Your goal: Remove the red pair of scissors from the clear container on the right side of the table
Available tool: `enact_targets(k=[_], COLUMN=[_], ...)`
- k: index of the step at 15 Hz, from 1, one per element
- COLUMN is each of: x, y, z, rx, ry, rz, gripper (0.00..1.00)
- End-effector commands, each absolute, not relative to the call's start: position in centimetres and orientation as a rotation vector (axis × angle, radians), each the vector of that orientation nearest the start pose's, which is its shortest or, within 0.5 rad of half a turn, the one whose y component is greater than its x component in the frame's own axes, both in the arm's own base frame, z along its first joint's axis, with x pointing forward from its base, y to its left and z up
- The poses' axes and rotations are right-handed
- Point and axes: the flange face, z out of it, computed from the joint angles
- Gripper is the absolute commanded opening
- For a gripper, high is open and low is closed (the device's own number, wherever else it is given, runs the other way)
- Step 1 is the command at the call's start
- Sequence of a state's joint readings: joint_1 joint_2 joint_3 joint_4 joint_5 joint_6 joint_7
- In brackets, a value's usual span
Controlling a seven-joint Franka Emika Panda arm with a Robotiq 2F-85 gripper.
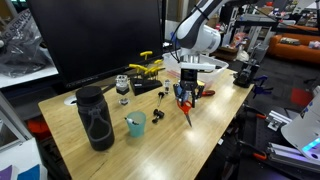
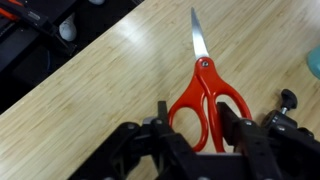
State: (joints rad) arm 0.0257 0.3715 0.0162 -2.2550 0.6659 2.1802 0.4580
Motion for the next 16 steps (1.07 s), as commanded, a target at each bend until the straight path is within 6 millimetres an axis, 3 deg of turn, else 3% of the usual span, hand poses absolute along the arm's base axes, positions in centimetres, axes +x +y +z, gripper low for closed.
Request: enact_targets(k=[1, 8, 9, 10, 12, 14, 16], x=[50.1, 51.1, 51.2, 51.3, 51.5, 51.7, 52.0], y=[4.3, 5.2, 5.2, 5.3, 5.3, 5.3, 5.3], z=[16.6, 15.8, 15.8, 15.8, 15.9, 15.9, 16.1], rx=[-2.433, -2.519, -2.522, -2.525, -2.519, -2.522, -2.525], ry=[1.176, 1.162, 1.157, 1.153, 1.146, 1.144, 1.146], rz=[0.801, 0.748, 0.746, 0.743, 0.736, 0.726, 0.710], gripper=[0.26, 0.26, 0.34, 0.62, 0.84, 0.97, 1.00])
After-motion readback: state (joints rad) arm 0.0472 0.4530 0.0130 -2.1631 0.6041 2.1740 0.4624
